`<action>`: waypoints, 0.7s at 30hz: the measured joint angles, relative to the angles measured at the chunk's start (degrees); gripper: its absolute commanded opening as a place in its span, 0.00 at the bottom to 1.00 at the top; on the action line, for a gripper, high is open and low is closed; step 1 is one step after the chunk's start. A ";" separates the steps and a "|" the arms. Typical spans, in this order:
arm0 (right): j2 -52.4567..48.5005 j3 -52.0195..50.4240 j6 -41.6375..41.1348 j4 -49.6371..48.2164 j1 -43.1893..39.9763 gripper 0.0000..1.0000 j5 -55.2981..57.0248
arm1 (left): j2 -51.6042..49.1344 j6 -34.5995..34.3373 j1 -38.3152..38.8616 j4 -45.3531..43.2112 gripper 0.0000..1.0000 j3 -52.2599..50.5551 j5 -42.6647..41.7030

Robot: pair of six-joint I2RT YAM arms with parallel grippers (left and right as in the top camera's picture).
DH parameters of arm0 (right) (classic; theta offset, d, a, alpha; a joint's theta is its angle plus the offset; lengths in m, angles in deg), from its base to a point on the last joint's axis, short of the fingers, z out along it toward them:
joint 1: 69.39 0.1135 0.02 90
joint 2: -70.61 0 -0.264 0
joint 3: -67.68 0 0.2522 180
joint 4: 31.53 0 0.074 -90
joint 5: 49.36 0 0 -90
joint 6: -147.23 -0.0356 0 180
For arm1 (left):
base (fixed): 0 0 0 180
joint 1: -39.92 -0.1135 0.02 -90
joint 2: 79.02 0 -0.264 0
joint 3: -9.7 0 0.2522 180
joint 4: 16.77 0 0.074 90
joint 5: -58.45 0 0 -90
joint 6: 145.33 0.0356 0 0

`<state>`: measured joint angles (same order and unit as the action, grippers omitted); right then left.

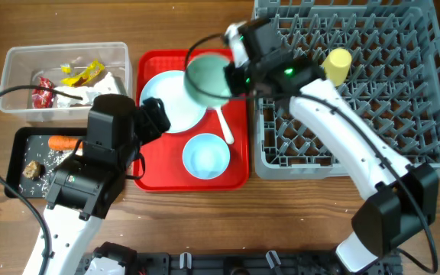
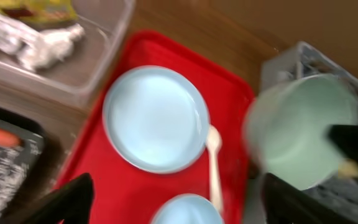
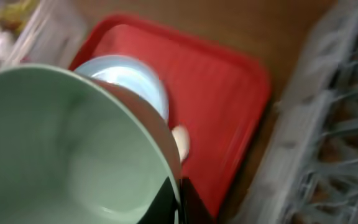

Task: Sort waste into correct bins and load items into the dishwasher rack
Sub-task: 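Grasp the green bowl with the right gripper and open the left, then carry the green bowl with the right gripper over the dish rack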

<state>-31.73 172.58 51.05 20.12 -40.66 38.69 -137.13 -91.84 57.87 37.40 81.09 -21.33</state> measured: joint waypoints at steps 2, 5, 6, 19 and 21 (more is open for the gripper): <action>0.00 0.11 0.00 -4.07 -2.14 0.04 5.55 | 0.00 -0.20 0.00 -0.11 1.00 0.00 3.41; 0.00 0.15 3.13 -10.25 -3.98 0.04 15.23 | 0.00 -0.20 0.00 -0.15 1.00 0.00 5.88; 0.00 0.17 5.09 -12.59 -4.07 0.04 18.73 | 0.00 -0.20 0.00 -0.15 1.00 0.00 6.34; -0.22 0.22 23.02 -27.32 -11.30 0.05 39.71 | -0.07 -0.20 0.00 0.52 1.00 0.00 7.54; -1.73 0.28 24.72 -28.46 -13.77 0.04 39.76 | -0.07 -0.20 0.00 0.50 1.00 0.00 7.54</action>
<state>-33.46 172.86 75.77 -8.34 -54.43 78.44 -137.19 -92.04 57.87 37.90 81.09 -13.79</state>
